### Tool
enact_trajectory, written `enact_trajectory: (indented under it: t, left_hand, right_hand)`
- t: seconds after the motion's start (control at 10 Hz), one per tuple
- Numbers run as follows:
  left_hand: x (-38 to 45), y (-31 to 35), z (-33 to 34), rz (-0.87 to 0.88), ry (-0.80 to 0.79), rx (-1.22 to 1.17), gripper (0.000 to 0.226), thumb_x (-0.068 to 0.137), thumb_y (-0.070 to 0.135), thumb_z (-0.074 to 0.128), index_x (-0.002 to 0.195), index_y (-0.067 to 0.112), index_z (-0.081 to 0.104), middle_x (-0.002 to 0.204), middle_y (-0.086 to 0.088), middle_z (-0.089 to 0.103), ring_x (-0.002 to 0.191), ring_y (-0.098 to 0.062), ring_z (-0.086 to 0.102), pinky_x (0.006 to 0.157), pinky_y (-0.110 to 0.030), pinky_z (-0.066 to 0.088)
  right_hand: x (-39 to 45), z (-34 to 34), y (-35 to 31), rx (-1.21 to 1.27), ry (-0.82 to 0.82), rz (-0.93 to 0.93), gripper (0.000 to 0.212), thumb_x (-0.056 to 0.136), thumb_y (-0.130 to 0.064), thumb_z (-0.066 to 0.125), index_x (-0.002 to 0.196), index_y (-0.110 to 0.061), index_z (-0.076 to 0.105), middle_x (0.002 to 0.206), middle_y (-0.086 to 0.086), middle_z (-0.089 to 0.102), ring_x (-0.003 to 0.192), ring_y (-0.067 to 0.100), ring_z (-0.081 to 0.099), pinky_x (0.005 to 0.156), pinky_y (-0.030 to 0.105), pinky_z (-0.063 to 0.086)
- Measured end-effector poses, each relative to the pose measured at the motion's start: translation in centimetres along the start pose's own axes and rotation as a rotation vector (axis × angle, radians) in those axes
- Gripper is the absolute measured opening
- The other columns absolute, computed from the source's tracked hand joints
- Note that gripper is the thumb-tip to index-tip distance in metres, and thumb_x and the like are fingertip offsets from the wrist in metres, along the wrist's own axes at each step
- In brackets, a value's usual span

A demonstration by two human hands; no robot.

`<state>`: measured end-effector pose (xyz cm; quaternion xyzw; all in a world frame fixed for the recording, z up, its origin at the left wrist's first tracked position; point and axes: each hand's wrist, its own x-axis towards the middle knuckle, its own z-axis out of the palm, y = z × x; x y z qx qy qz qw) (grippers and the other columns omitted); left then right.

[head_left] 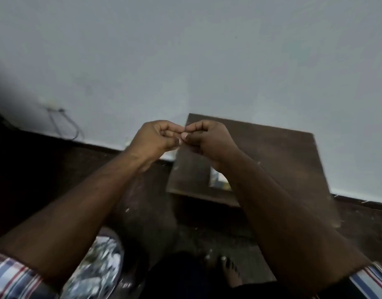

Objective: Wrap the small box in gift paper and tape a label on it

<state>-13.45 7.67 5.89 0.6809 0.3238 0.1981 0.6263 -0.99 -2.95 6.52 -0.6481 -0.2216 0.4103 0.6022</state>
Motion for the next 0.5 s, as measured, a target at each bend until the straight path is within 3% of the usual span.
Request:
enact_trajectory:
  t: [0.1,0.2,0.3,0.4,0.5]
  left_hand:
    - [-7.3,-1.5,-6.6,-0.046,0.032,0.167,0.032,0.078,-0.019,0.067,0.089,0.011,0.072,0.076,-0.006,0.071,0.063,-0.007,0.065,0.065,-0.018,0.055]
    - [-14.6,-4.8,-12.9,-0.094,0.042,0.272,0.036,0.077,-0.024,0.063,0.086,0.01,0.071,0.071,-0.002,0.072,0.061,-0.003,0.064,0.063,-0.016,0.052]
    - [-20.3,-8.9,-17.5,-0.154,0.079,0.389,0.034,0.077,-0.018,0.069,0.084,0.015,0.073,0.077,-0.006,0.072,0.067,-0.009,0.064,0.068,-0.025,0.051]
    - [-25.3,-12.4,-20.7,-0.223,0.177,0.566,0.027,0.079,-0.003,0.073,0.084,0.024,0.075,0.08,0.006,0.076,0.075,-0.01,0.07,0.078,-0.03,0.053]
    - [-28.5,-13.8,-22.0,-0.259,0.251,0.713,0.02,0.085,0.007,0.07,0.084,0.026,0.076,0.082,0.012,0.075,0.077,-0.003,0.069,0.071,-0.027,0.053]
  right_hand:
    - [-5.2,8.0,2.8,-0.015,-0.035,0.001,0.017,0.076,0.012,0.074,0.085,0.0,0.067,0.063,0.007,0.066,0.047,0.006,0.059,0.048,0.019,0.047]
    - [-10.3,15.4,6.6,0.069,-0.162,0.112,0.014,0.083,0.013,0.069,0.09,0.003,0.065,0.065,0.008,0.066,0.043,0.003,0.058,0.046,0.016,0.047]
    - [-13.4,20.0,10.0,-0.008,-0.29,0.159,0.015,0.084,0.013,0.067,0.094,0.001,0.067,0.074,0.009,0.069,0.053,0.006,0.062,0.051,0.018,0.05]
    - [-15.6,23.4,12.8,-0.326,-0.412,0.138,0.021,0.087,0.011,0.061,0.1,-0.003,0.07,0.089,0.006,0.072,0.077,0.013,0.069,0.065,0.021,0.058]
    - [-16.5,25.6,14.0,-0.649,-0.459,0.044,0.029,0.087,0.005,0.054,0.103,-0.009,0.072,0.098,0.006,0.074,0.091,0.021,0.07,0.083,0.033,0.059]
